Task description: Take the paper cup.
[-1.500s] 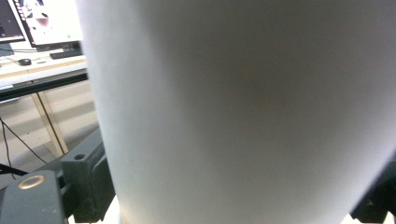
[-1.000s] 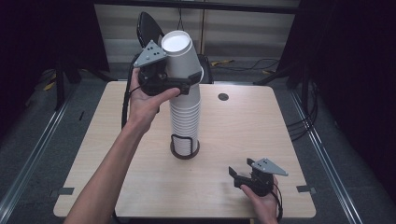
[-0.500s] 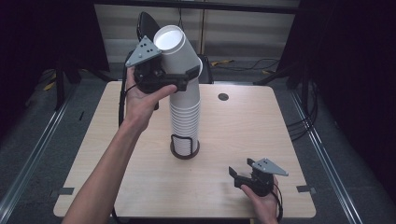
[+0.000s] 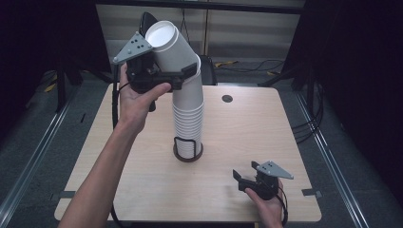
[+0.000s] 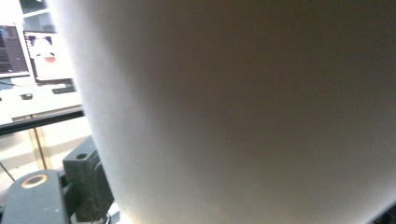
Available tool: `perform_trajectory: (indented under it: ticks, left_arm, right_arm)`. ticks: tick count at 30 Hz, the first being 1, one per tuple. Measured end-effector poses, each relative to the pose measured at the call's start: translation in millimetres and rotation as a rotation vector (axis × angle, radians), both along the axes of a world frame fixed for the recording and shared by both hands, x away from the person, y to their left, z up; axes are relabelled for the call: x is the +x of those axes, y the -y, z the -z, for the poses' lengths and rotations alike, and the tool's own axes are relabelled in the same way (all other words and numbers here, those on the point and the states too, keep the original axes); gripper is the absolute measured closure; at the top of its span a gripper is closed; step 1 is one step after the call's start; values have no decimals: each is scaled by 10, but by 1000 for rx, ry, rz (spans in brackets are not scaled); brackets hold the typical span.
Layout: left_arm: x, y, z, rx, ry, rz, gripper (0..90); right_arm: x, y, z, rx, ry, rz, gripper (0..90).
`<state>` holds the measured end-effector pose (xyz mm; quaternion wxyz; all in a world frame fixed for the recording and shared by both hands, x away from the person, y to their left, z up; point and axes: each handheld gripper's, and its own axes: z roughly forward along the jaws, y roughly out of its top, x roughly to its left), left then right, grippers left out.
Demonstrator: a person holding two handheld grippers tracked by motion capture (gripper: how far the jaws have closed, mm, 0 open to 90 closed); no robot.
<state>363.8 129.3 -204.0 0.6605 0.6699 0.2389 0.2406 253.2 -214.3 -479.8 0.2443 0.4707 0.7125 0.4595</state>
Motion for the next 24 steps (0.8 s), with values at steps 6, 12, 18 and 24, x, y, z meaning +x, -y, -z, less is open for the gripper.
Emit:
perform_trajectory:
  ticks: [6, 12, 18, 24]
  left_arm:
    - [-78, -81, -21, 9, 7, -14, 115]
    - [-145, -186, -48, 4, 20, -25, 116]
    - [-235, -283, -42, 3, 28, -28, 117]
    - [-268, -397, 20, 10, 2, -47, 118]
  right_arm:
    - [2, -4, 2, -1, 0, 0, 192]
    - [4, -16, 6, -5, 1, 0, 192]
    - [6, -24, 9, -3, 0, -4, 192]
    - [4, -25, 8, -2, -1, -3, 192]
